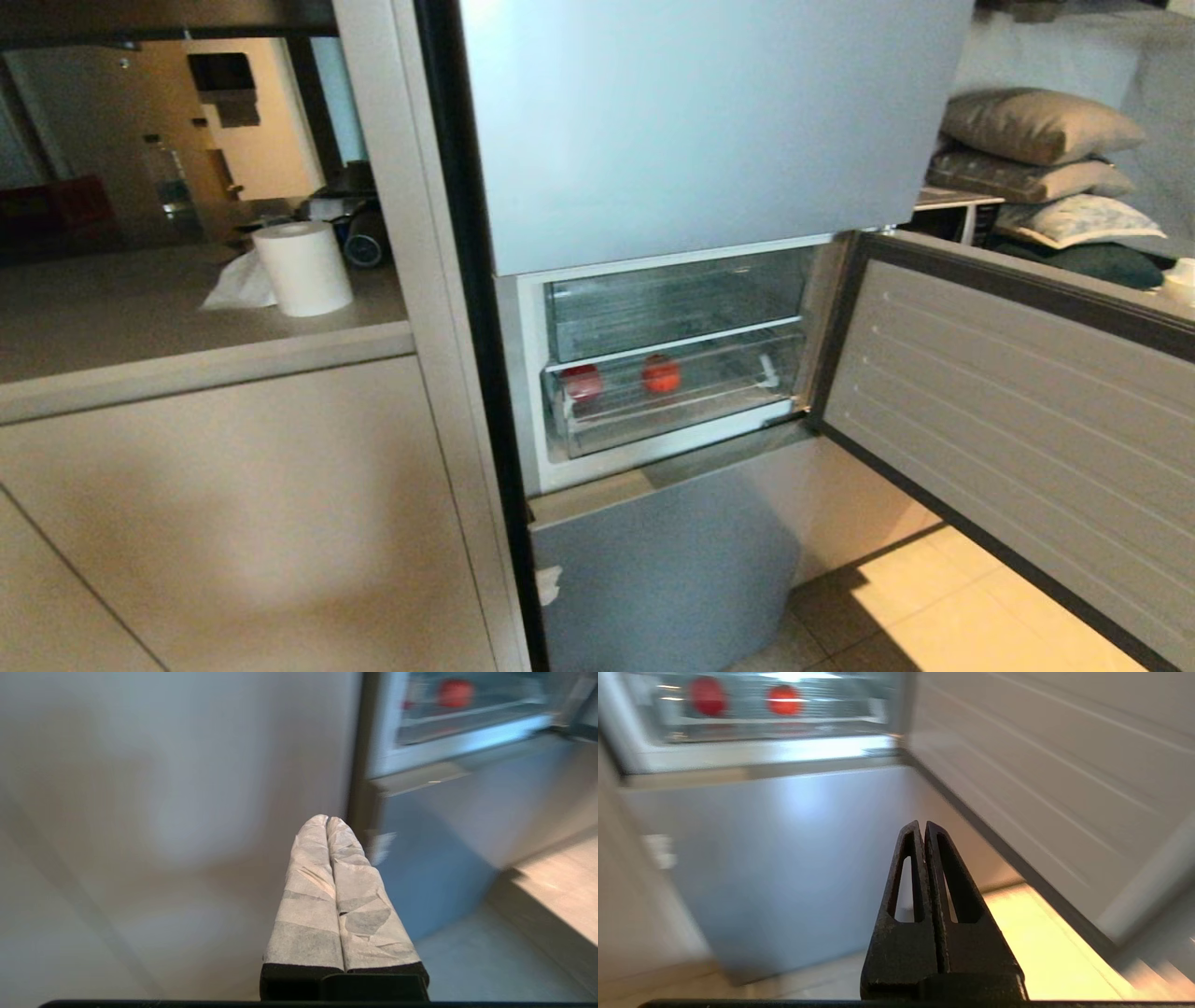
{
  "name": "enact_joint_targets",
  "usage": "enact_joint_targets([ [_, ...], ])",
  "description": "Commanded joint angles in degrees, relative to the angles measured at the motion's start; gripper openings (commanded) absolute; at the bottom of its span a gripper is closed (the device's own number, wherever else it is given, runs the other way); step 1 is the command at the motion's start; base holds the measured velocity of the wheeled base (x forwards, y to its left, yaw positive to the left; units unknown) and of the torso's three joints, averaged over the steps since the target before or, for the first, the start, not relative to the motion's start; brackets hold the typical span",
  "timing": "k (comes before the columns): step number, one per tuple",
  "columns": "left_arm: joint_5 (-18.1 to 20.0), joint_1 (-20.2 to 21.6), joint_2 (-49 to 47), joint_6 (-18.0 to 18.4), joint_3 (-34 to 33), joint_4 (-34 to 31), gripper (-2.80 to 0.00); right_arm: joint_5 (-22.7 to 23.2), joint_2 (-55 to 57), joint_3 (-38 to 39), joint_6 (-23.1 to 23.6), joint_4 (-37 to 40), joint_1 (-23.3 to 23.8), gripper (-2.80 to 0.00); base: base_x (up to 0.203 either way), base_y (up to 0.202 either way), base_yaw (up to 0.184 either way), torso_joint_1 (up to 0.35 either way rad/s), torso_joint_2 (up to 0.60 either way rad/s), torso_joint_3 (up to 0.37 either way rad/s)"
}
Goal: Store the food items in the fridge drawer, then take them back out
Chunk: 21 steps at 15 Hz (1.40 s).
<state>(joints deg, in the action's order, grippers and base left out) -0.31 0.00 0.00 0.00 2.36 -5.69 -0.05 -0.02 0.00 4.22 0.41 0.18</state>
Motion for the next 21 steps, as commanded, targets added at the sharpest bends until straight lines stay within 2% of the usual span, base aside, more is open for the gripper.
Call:
enact_joint_targets([
  [1, -0.04, 0.0, 0.0, 0.0, 0.01, -0.02, -2.8, -0.04, 0.1, 0.0, -0.16, 0.03, -0.01, -2.8, 0.001, 0.008, -0.175, 0.002, 0.0, 0.007],
  [8, -0.04, 0.0, 0.0, 0.0, 0.01, -0.02, -2.8, -0.04, 0.02, 0.0, -1.58, -0.06, 0.08, -2.8, 0.001, 0.008, -0.171, 0.002, 0.0, 0.003],
  [12, -0.04, 0.0, 0.0, 0.0, 0.01, -0.02, -2.8, -2.8, 5.0, -0.47, -9.46, -4.23, 0.24, -2.8, 0.0, 0.003, -0.042, 0.001, 0.0, 0.001],
  [14, -0.04, 0.0, 0.0, 0.0, 0.01, -0.02, -2.8, -6.21, 15.5, -2.82, -16.98, -10.28, 1.96, -2.8, 0.0, 0.0, 0.0, 0.0, 0.0, 0.0],
  [16, -0.04, 0.0, 0.0, 0.0, 0.01, -0.02, -2.8, -7.57, 28.1, -5.62, -24.78, -18.56, 7.28, -2.8, 0.0, 0.0, 0.0, 0.0, 0.0, 0.0],
  [17, -0.04, 0.0, 0.0, 0.0, 0.01, -0.02, -2.8, -6.74, 33.95, -6.54, -27.76, -23.53, 11.54, -2.8, 0.0, 0.0, 0.0, 0.0, 0.0, 0.0],
  [21, -0.04, 0.0, 0.0, 0.0, 0.01, -0.02, -2.8, 4.86, 56.01, -9.67, -37.62, -43.38, 32.85, -2.8, 0.0, 0.0, 0.0, 0.0, 0.0, 0.0],
])
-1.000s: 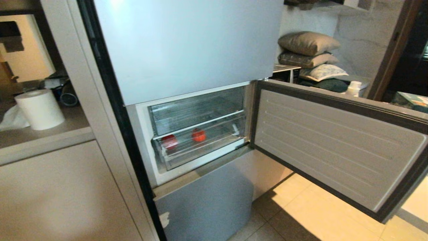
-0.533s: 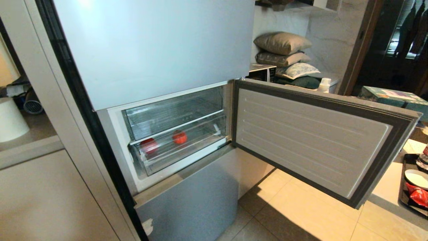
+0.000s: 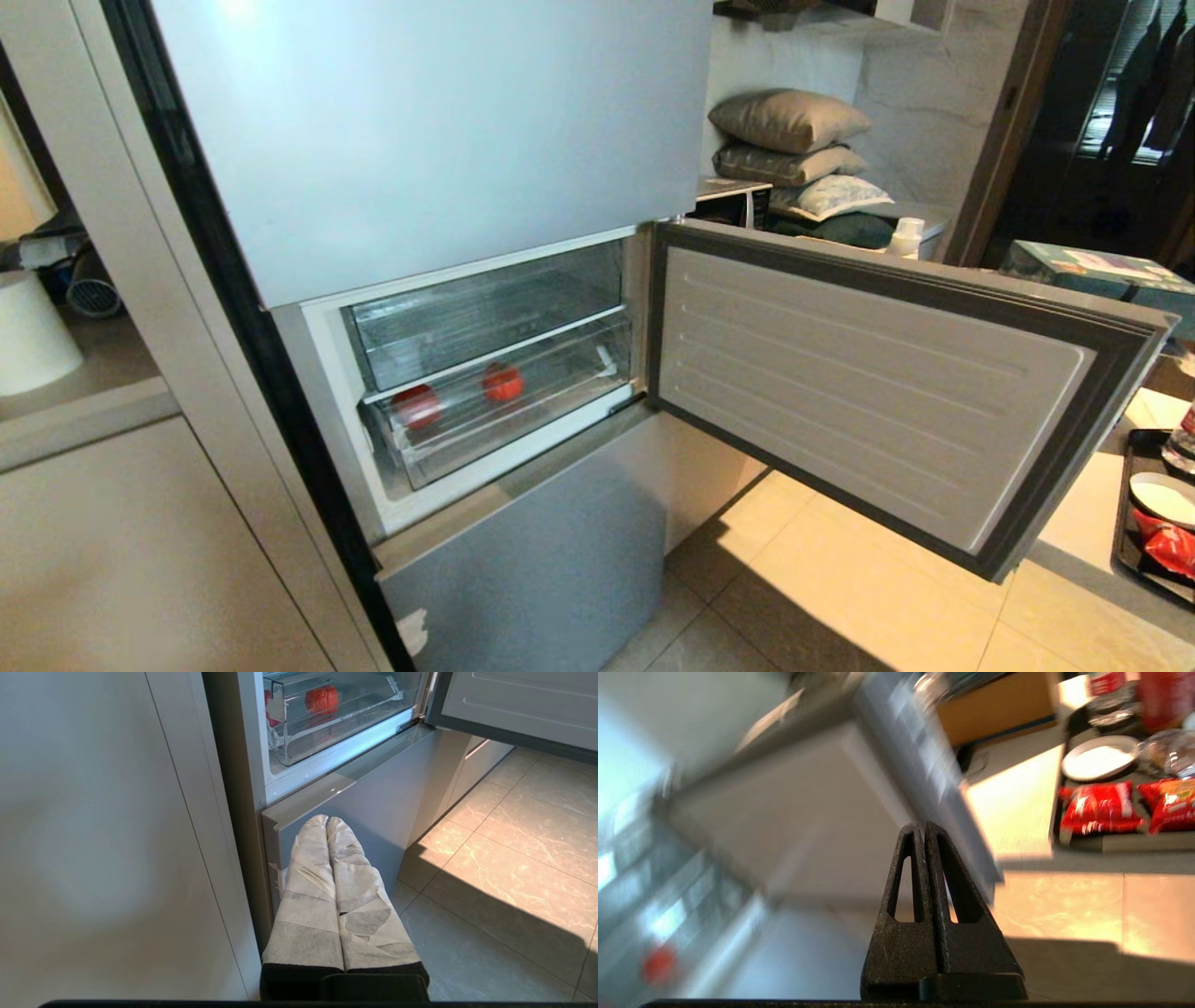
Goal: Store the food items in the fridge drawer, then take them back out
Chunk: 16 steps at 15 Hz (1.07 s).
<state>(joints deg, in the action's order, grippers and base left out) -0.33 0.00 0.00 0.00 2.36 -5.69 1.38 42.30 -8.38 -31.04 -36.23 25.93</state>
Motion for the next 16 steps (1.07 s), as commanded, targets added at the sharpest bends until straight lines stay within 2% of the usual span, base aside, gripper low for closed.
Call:
enact_joint_targets([
  [1, -0.02, 0.0, 0.0, 0.0, 0.01, -0.02, -2.8, 5.64, 18.47, -2.48, -4.36, -10.24, 9.62, -2.8, 0.0, 0.0, 0.0, 0.0, 0.0, 0.0],
  [3, -0.02, 0.0, 0.0, 0.0, 0.01, -0.02, -2.8, 8.05, 26.61, -4.56, -7.5, -16.51, 12.09, -2.8, 0.0, 0.0, 0.0, 0.0, 0.0, 0.0],
  [6, -0.02, 0.0, 0.0, 0.0, 0.01, -0.02, -2.8, 9.33, 37.11, -7.51, -10.48, -24.51, 13.32, -2.8, 0.0, 0.0, 0.0, 0.0, 0.0, 0.0],
  [12, -0.02, 0.0, 0.0, 0.0, 0.01, -0.02, -2.8, 10.71, 53.78, -20.49, -15.38, -27.89, 14.95, -2.8, 0.0, 0.0, 0.0, 0.0, 0.0, 0.0],
  [14, -0.02, 0.0, 0.0, 0.0, 0.01, -0.02, -2.8, 14.06, 58.06, -25.74, -18.08, -27.88, 14.94, -2.8, 0.0, 0.0, 0.0, 0.0, 0.0, 0.0],
  [16, -0.02, 0.0, 0.0, 0.0, 0.01, -0.02, -2.8, 20.68, 61.04, -29.12, -21.23, -27.75, 14.94, -2.8, 0.0, 0.0, 0.0, 0.0, 0.0, 0.0],
])
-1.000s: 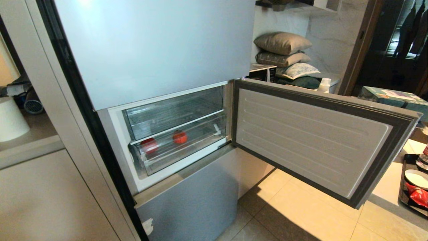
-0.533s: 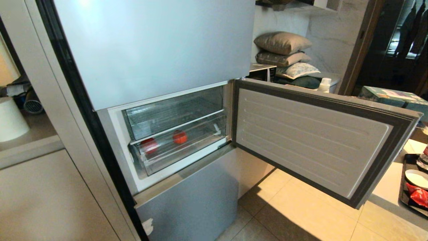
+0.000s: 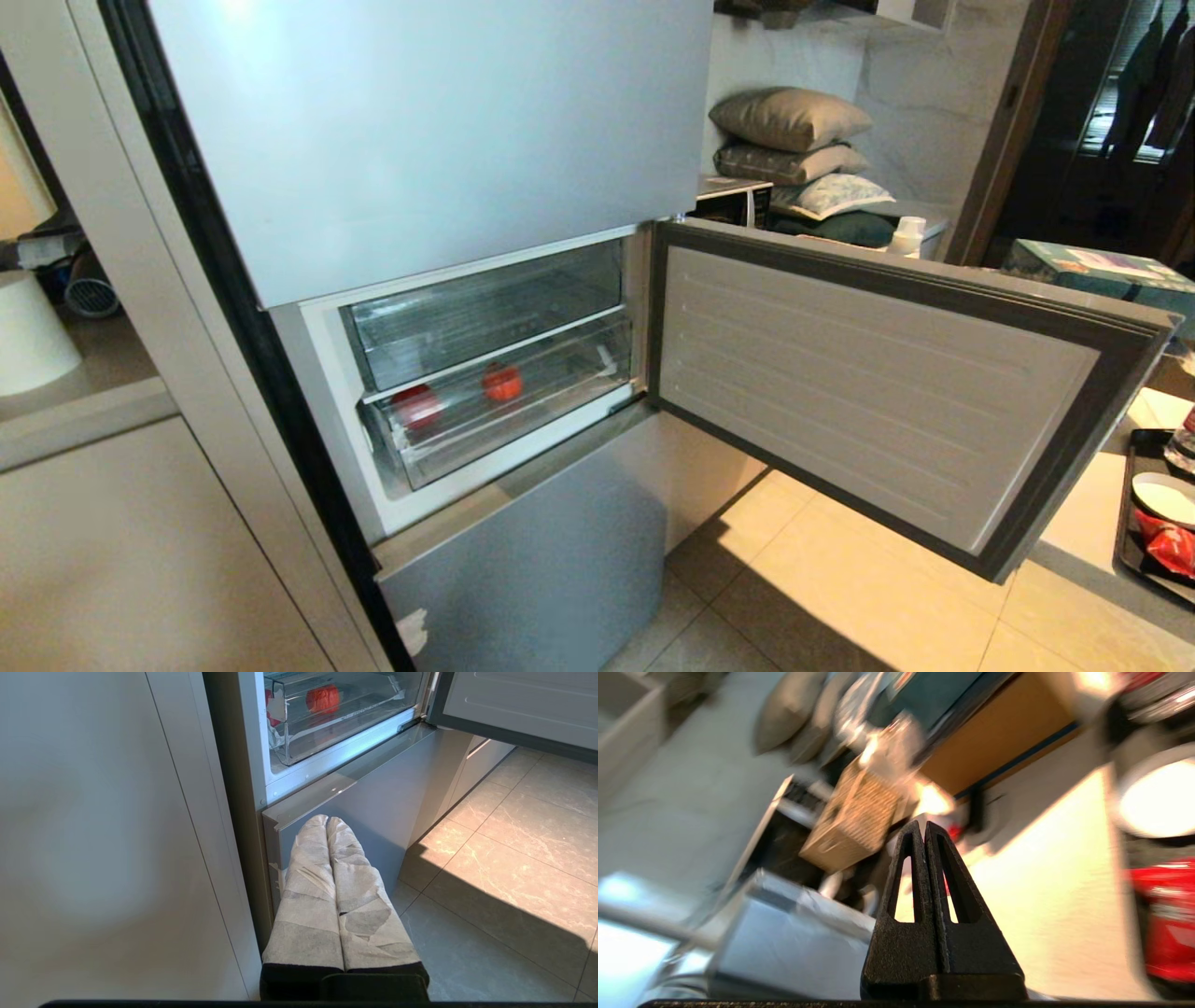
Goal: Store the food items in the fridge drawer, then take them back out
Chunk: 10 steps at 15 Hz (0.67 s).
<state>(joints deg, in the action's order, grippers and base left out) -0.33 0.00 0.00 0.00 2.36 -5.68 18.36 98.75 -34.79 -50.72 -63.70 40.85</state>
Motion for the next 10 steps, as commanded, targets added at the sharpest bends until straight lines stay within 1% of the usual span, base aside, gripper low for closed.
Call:
enact_joint_targets([
  [1, -0.02, 0.0, 0.0, 0.0, 0.01, -0.03, -2.8, 6.3, 6.06, -4.29, -2.86, -0.19, 0.02, -2.8, 0.0, 0.0, 0.0, 0.0, 0.0, 0.0],
  [3, -0.02, 0.0, 0.0, 0.0, 0.01, -0.03, -2.8, 10.78, 9.36, -8.15, -4.84, 0.68, -0.05, -2.8, 0.0, 0.0, 0.0, 0.0, 0.0, 0.0],
  [5, -0.02, 0.0, 0.0, 0.0, 0.01, -0.03, -2.8, 13.81, 11.11, -10.29, -5.98, 2.85, -0.18, -2.8, 0.0, 0.0, 0.0, 0.0, 0.0, 0.0],
  [6, -0.02, 0.0, 0.0, 0.0, 0.01, -0.03, -2.8, 16.81, 11.83, -11.2, -6.86, 5.13, -0.3, -2.8, 0.0, 0.0, 0.0, 0.0, 0.0, 0.0],
  [7, -0.02, 0.0, 0.0, 0.0, 0.01, -0.03, -2.8, 19.37, 11.74, -11.35, -7.7, 6.56, -0.33, -2.8, 0.0, 0.0, 0.0, 0.0, 0.0, 0.0],
  [9, -0.02, 0.0, 0.0, 0.0, 0.01, -0.03, -2.8, 22.07, 11.81, -11.35, -9.46, 7.0, -0.5, -2.8, 0.0, 0.0, 0.0, 0.0, 0.0, 0.0],
  [10, -0.02, 0.0, 0.0, 0.0, 0.01, -0.03, -2.8, 23.41, 11.74, -11.26, -9.48, 7.01, -0.97, -2.8, 0.0, 0.0, 0.0, 0.0, 0.0, 0.0],
])
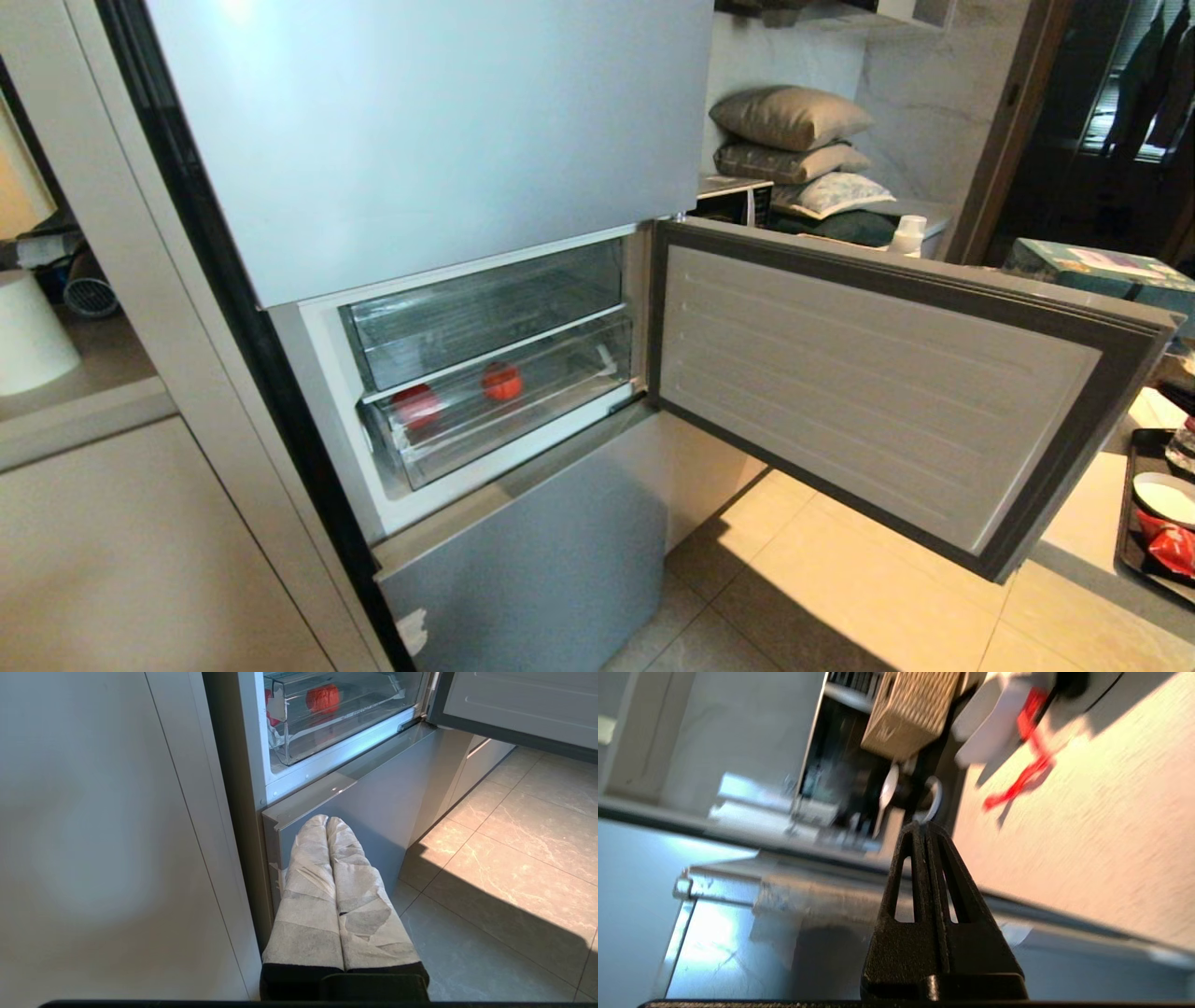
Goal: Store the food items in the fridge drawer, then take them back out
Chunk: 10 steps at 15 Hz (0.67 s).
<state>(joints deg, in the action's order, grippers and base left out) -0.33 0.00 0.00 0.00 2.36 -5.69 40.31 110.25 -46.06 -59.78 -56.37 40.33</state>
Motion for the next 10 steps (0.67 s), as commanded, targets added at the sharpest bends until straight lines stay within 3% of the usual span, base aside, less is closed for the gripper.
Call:
enact_joint_targets([
  [1, -0.02, 0.0, 0.0, 0.0, 0.01, -0.02, -2.8, 2.85, 0.06, 0.25, -0.42, -0.32, -0.67, -2.8, 0.0, 0.0, 0.0, 0.0, 0.0, 0.0],
  [10, -0.02, 0.0, 0.0, 0.0, 0.01, -0.02, -2.8, 10.51, -7.75, 6.88, -0.28, 3.15, -3.36, -2.8, 0.0, 0.0, 0.0, 0.0, 0.0, 0.0],
])
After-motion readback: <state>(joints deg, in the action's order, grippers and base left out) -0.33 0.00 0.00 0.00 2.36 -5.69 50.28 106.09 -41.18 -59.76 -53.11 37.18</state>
